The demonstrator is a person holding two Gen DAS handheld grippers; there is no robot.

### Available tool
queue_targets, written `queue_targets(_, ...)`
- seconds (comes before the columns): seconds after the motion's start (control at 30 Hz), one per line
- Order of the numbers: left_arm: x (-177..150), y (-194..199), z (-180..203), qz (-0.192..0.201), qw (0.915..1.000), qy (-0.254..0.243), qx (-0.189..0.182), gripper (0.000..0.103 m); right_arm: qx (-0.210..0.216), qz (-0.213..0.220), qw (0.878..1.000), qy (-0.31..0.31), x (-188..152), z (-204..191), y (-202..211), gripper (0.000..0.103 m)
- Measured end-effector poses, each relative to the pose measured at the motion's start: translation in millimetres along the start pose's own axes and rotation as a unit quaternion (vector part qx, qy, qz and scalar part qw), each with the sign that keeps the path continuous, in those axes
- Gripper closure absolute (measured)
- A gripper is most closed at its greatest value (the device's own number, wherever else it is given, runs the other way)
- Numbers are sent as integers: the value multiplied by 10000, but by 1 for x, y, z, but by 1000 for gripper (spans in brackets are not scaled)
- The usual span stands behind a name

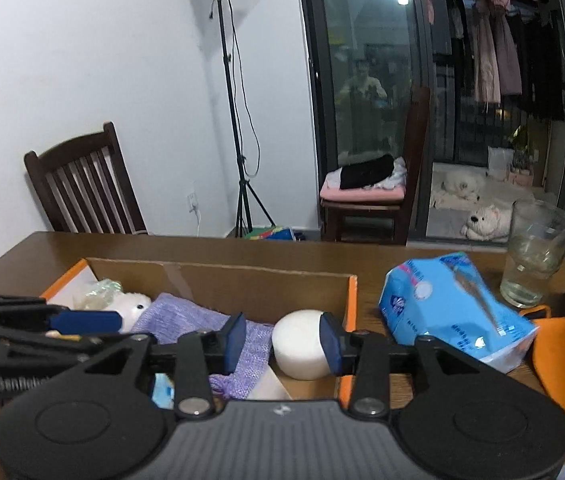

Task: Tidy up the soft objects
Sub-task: 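Withdraw both grippers back to the items on the table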

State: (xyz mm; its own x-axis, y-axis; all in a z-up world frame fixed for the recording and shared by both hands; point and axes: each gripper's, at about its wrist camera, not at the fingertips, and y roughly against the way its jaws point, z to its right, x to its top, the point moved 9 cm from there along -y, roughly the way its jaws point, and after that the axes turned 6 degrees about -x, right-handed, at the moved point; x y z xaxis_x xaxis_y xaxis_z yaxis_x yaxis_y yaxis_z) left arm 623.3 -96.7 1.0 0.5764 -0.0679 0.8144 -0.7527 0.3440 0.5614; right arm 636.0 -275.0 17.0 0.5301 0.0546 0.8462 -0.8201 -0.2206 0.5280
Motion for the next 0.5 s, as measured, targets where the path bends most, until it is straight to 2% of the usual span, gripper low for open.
queue_targets(0.13, -5, 53, 5, 283, 9995, -167, 41, 47, 51, 180, 9993, 327, -2, -3, 54, 56)
queue_targets(0.27, -33, 119, 18, 652, 9975, -265, 59, 37, 241, 390, 9983, 370, -19, -10, 118, 54)
queue_targets(0.33, -59, 149, 27, 771, 9967, -252, 6, 35, 449, 441, 9975, 329, -41, -18, 151, 48)
queue_targets(0.5, -142, 200, 52, 698, 9975, -79, -17, 32, 774, 344, 9960, 293, -115, -43, 208, 48)
